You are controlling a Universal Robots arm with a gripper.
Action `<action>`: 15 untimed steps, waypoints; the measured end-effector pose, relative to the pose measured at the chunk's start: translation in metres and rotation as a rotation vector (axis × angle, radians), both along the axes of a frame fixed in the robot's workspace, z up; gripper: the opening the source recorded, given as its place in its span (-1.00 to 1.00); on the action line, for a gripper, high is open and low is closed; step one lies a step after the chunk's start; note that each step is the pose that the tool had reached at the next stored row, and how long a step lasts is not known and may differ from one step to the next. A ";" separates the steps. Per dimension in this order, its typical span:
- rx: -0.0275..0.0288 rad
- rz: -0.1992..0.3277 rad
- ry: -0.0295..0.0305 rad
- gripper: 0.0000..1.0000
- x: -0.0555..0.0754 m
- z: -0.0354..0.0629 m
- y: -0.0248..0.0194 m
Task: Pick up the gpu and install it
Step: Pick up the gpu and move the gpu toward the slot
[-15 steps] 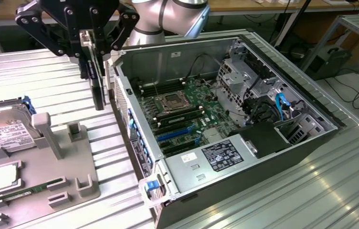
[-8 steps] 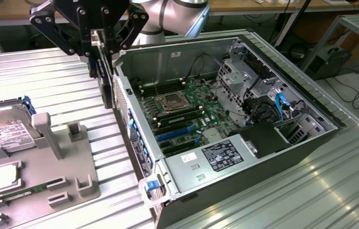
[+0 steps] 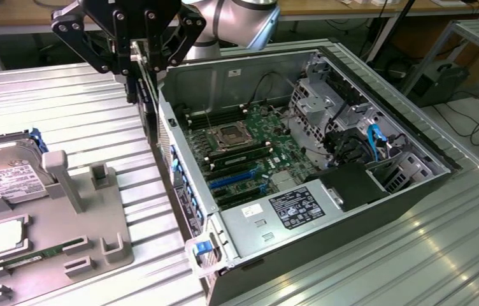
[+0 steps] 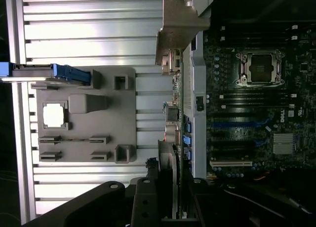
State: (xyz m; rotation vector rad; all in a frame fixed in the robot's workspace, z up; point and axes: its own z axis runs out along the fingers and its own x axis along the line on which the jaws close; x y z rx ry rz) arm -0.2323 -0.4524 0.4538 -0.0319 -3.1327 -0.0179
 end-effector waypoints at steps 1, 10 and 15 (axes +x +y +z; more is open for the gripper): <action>0.0000 0.000 0.0000 -0.45 0.001 -0.0001 0.0000; 0.0000 0.000 0.0000 -0.45 0.011 -0.0012 0.0000; 0.0001 0.000 0.0000 -0.45 0.015 -0.0016 0.0000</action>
